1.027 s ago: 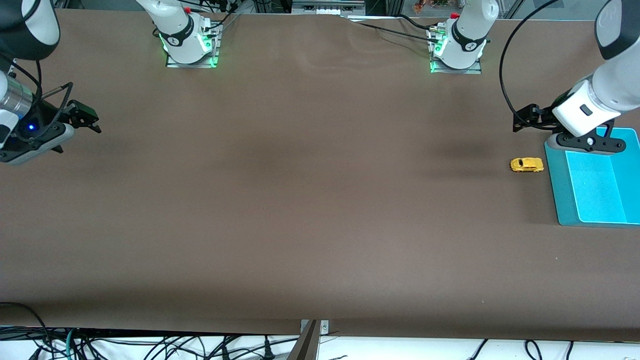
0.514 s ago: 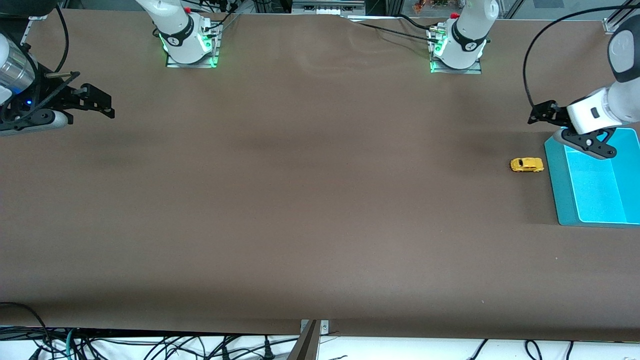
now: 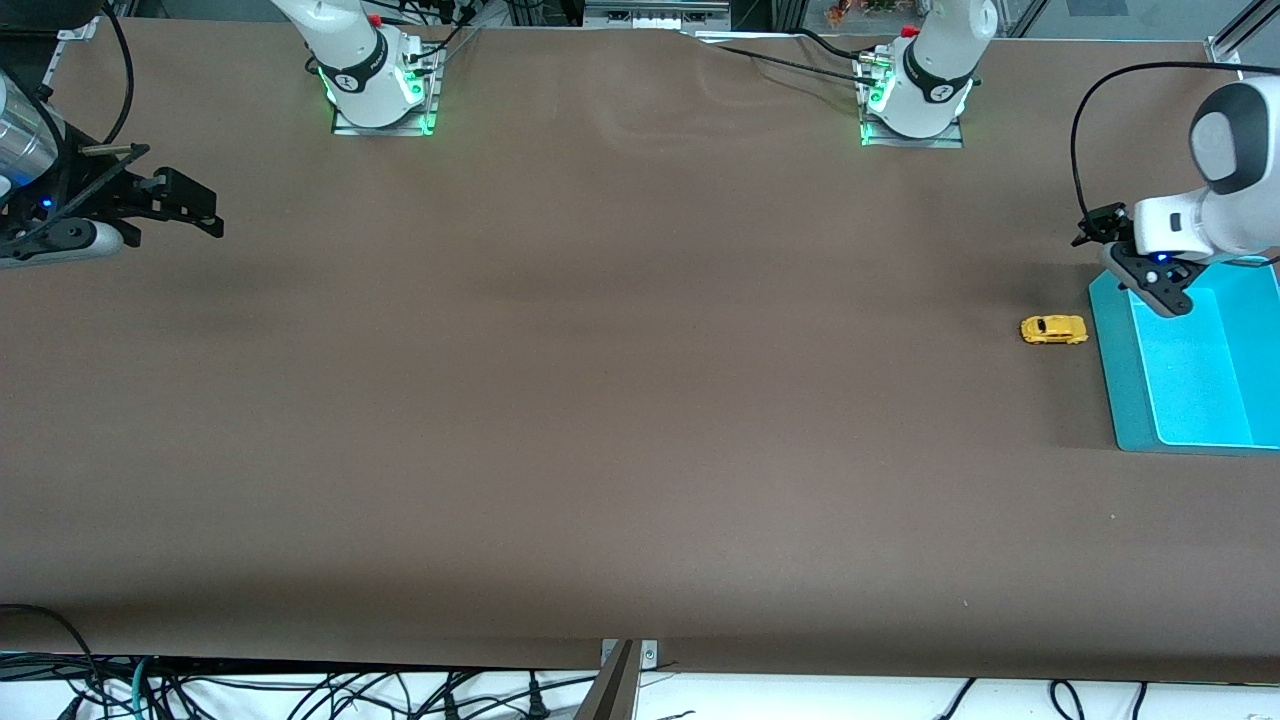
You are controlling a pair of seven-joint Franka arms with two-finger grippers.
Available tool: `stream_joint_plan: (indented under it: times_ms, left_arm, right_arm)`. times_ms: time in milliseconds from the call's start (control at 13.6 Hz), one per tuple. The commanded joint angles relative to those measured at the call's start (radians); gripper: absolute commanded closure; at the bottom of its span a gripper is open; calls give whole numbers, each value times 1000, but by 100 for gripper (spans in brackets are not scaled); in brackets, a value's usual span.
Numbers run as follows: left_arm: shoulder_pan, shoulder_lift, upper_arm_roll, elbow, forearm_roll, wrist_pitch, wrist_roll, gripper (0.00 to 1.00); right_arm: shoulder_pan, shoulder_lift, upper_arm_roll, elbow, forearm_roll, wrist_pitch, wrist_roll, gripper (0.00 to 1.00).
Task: Wind and store yellow beetle car
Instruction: 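Lower the left gripper toward the car beside the cyan bin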
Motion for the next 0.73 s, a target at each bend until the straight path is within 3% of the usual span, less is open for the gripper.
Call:
stream_joint_plan:
  times_ms: [0,293,660]
  left_arm:
    - [19,56,-3,-40,30,110,162,0]
    - [25,165,-2,-74,31,369,421,0]
    - [48,271,-2,-73,68,515,572,0]
  right_arm:
    - [9,11,-3,35,-3,-25,13,0]
    - [6,9,-7,59,-32,-42,7,0]
    - [9,15,-2,67,-81,-65,11,0]
